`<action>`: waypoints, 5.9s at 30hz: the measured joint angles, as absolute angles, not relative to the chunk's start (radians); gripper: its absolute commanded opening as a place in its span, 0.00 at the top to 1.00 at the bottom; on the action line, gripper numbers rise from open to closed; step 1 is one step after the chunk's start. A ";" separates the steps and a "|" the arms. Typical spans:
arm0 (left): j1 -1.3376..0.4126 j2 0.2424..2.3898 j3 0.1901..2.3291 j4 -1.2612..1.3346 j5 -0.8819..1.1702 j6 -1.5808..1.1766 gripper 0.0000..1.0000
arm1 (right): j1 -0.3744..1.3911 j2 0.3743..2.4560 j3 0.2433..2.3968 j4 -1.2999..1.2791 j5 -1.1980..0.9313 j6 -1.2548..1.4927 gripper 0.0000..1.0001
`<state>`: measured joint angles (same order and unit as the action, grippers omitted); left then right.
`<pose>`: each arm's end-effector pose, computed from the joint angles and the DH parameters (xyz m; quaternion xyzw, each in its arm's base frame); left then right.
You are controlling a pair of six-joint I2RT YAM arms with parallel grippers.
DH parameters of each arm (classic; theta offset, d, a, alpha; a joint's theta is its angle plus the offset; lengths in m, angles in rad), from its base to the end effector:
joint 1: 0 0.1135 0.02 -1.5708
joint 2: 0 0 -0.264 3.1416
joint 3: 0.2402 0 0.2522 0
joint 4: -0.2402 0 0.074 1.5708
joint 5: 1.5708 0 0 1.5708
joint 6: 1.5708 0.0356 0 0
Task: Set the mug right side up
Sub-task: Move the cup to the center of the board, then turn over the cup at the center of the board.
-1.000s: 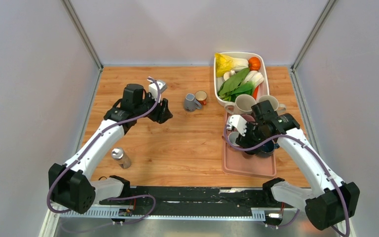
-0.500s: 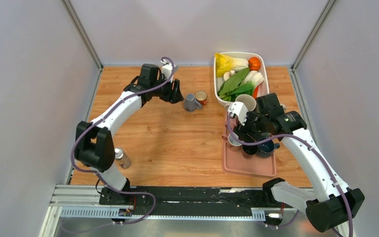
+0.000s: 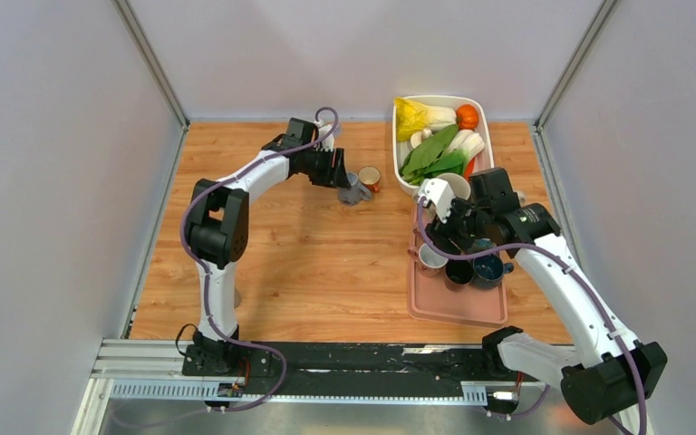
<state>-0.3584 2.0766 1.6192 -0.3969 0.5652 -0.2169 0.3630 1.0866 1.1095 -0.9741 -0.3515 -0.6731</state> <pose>0.4265 -0.1801 0.2116 0.1611 0.8902 -0.3460 0.2488 0.1854 0.0835 0.3253 -0.5107 0.7883 0.1182 0.3223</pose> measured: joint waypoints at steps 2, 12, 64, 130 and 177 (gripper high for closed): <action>-0.357 2.082 1.618 -0.406 0.551 -0.234 0.47 | 0.363 1.087 1.104 -0.972 -0.354 -0.667 0.38; -0.344 2.079 1.541 -0.406 0.579 -0.296 0.31 | 0.363 1.114 1.093 -0.937 -0.376 -0.659 0.37; -0.316 1.998 1.563 -0.540 0.552 -0.165 0.50 | 0.430 1.303 1.166 -0.829 -0.413 -0.649 0.33; -0.155 0.840 0.940 -0.579 0.393 0.152 0.34 | 0.762 1.805 1.253 -0.482 -0.532 -0.816 0.40; -0.224 0.611 0.752 -0.338 0.460 0.551 0.21 | 0.567 1.909 1.488 -0.555 -1.061 -0.210 1.00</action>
